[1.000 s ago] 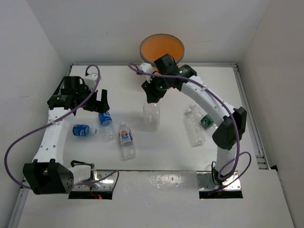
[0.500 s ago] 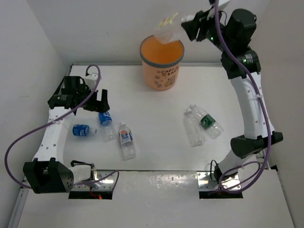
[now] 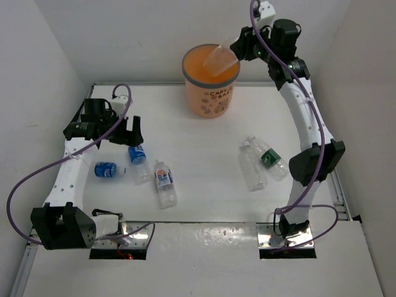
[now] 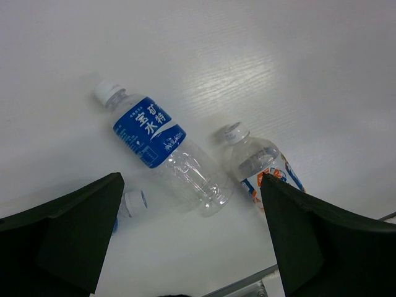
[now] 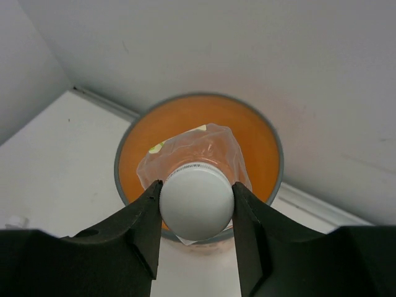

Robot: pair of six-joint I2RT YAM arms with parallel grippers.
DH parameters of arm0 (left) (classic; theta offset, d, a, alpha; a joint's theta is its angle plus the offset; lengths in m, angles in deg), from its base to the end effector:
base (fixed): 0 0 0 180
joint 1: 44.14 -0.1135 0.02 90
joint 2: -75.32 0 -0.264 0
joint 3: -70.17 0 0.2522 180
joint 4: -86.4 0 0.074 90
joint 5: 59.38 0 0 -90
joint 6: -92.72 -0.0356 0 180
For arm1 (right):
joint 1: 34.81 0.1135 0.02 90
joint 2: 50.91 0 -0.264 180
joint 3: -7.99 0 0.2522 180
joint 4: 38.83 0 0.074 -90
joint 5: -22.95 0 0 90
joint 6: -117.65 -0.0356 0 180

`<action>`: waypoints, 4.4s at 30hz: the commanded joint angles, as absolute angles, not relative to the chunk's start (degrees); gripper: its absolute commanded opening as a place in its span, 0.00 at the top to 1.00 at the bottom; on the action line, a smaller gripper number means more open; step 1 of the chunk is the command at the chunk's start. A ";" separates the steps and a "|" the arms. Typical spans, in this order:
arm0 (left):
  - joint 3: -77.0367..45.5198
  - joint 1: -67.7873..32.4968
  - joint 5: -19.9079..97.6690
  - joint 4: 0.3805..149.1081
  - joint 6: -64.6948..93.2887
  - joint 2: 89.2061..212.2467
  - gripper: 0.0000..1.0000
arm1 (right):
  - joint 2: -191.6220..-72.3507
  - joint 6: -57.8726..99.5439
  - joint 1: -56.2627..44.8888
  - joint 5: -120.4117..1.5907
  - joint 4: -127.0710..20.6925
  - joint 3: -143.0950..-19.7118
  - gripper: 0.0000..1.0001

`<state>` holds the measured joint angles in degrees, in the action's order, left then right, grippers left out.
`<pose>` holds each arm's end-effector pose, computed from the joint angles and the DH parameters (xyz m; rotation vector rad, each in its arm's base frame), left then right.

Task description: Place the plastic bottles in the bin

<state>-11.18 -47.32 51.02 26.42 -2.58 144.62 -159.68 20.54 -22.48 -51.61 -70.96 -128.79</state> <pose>0.2456 0.0012 0.3334 0.2072 2.3596 -0.3568 0.4236 0.1023 0.4741 -0.2829 1.6377 0.4794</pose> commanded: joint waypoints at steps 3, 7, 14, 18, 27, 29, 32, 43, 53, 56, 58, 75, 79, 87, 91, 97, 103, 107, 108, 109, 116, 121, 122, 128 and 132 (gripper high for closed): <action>-11.53 -48.45 51.02 28.26 -2.03 144.40 0.00 | -162.25 21.59 -22.60 -49.82 -70.70 -129.17 0.55; -10.91 -48.45 53.11 27.65 -1.15 144.40 0.00 | -162.79 20.01 -22.42 -50.18 -72.89 -128.82 0.13; -5.30 -43.45 51.72 27.11 6.05 146.07 0.00 | -155.95 19.30 -24.09 -48.69 -80.89 -127.07 0.06; -2.04 -39.93 48.64 27.72 6.67 146.69 0.04 | -149.63 25.42 -26.72 -48.16 -86.77 -120.57 0.10; -1.95 -39.93 46.00 28.87 6.67 148.36 0.08 | -150.21 49.17 -27.43 -59.93 -109.71 -96.51 0.30; -3.09 -39.93 46.00 28.87 6.67 148.36 0.08 | -151.19 50.24 -28.13 -62.11 -109.73 -92.81 0.29; -3.09 -39.93 45.48 29.39 6.67 148.36 0.08 | -152.68 51.12 -28.57 -64.05 -108.41 -88.22 0.29; -3.09 -41.32 44.42 29.40 6.15 147.30 0.08 | -158.30 51.56 -29.54 -68.98 -94.44 -75.91 0.26; -8.36 -45.11 34.68 31.07 12.47 155.11 0.08 | -162.53 52.17 -31.03 -72.06 -89.24 -74.15 0.48; -9.86 -45.11 31.69 31.07 14.84 160.82 0.06 | -161.04 51.65 -31.65 -70.31 -91.87 -75.29 0.73; -10.65 -45.11 30.89 31.07 15.37 163.64 0.06 | -157.10 50.68 -31.91 -67.86 -94.60 -77.13 0.87; -16.62 -46.78 43.17 31.60 12.92 182.63 0.65 | -142.55 17.40 -31.83 -43.23 -76.26 -114.74 1.00; -18.64 -47.92 49.75 32.20 11.68 181.42 0.89 | -148.89 12.10 -29.46 -44.63 -61.15 -118.35 0.99; -26.03 -49.33 62.86 38.28 10.63 167.01 1.00 | -162.69 8.75 -25.41 -49.38 -44.08 -120.29 0.94; -27.96 -49.33 66.83 48.69 13.86 159.81 1.00 | -166.55 9.11 -24.27 -50.70 -35.57 -119.50 0.93; -35.41 -45.21 64.63 52.60 17.04 157.93 1.00 | -173.25 9.19 -22.95 -54.13 -31.32 -124.59 0.93; -43.42 -40.81 60.25 58.21 18.89 162.67 1.00 | -173.43 12.26 -22.42 -55.27 -31.15 -119.69 0.59; -44.93 -36.95 57.61 73.19 20.46 166.81 1.00 | -171.94 13.24 -22.60 -54.57 -33.17 -115.82 0.05; -45.54 -35.28 56.99 75.87 20.47 167.95 1.00 | -170.71 13.15 -22.95 -54.48 -34.04 -115.20 0.00; -45.54 -34.57 56.20 78.68 20.47 170.57 1.00 | -170.27 12.45 -23.12 -53.96 -34.57 -113.63 0.00; -56.52 -29.64 49.87 92.40 21.00 184.55 1.00 | -156.92 1.47 -27.34 -47.02 -42.91 -108.88 0.00; -62.41 -26.40 45.83 98.92 14.94 193.33 1.00 | -146.65 6.88 -31.29 -36.48 -55.29 -102.72 0.00; -63.20 -25.87 44.95 98.92 13.89 194.49 1.00 | -145.31 10.13 -31.91 -36.20 -61.06 -98.54 0.00; -61.10 -25.25 39.76 101.82 8.08 197.93 0.93 | -136.60 21.99 -34.55 -36.73 -74.64 -86.38 0.00; -58.99 -25.25 39.76 101.29 6.76 198.54 0.60 | -135.89 26.76 -34.37 -40.05 -78.86 -77.17 0.00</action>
<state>-59.44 -25.36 41.30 95.95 9.57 199.22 -133.97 19.95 -34.56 -38.52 -69.54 -82.78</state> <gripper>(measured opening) 0.520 0.996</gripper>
